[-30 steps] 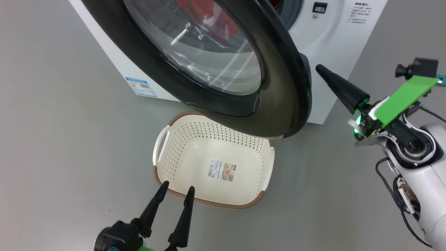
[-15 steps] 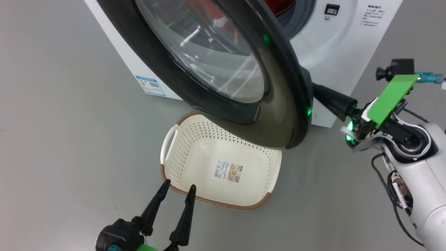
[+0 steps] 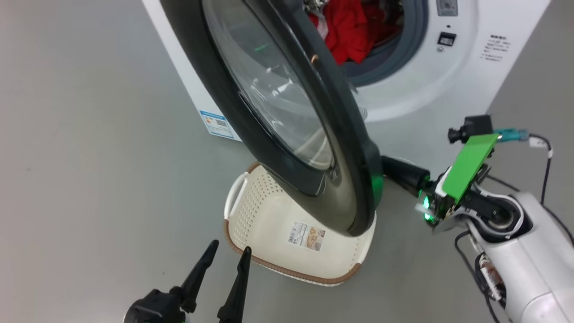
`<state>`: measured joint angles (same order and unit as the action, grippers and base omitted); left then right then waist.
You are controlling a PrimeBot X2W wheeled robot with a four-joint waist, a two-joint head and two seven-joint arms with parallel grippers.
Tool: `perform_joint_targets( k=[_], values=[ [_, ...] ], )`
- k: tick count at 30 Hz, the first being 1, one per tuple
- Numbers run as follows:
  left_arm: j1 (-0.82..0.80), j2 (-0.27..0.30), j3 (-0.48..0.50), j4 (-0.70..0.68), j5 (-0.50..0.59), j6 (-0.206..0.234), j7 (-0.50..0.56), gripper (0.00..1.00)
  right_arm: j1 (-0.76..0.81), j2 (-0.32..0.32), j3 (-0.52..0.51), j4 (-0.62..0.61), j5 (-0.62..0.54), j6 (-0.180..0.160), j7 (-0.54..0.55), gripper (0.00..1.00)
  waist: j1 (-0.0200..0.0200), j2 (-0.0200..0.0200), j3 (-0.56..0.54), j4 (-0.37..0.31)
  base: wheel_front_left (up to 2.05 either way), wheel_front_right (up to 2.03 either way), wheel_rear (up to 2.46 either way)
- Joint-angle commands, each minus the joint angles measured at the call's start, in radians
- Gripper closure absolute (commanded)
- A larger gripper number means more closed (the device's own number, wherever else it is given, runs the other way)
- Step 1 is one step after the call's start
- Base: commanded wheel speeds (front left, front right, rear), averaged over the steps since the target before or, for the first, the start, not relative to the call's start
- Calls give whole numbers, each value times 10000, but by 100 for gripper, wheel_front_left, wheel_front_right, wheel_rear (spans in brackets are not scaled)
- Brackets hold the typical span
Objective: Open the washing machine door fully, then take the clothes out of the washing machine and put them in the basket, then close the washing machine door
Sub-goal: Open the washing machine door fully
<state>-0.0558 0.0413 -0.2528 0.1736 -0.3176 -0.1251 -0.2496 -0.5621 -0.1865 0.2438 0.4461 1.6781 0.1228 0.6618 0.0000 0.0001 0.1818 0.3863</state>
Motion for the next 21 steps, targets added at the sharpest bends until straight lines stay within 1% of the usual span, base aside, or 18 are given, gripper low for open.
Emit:
perform_joint_targets(
  k=[1,15,21],
  values=[
    [42,89,335,-168,47,-56,-122,0,92,309,189,-379,-100,79,112,100,0,-1,-264,276,0,0,0],
    [401,89,364,-81,194,-56,-122,0,787,1012,299,-482,-364,79,417,100,0,-1,-975,1392,0,0,0],
    [545,89,558,-205,223,-11,-122,0,787,1263,660,-487,-381,79,429,100,0,-1,-1049,1464,0,0,0]
  ],
)
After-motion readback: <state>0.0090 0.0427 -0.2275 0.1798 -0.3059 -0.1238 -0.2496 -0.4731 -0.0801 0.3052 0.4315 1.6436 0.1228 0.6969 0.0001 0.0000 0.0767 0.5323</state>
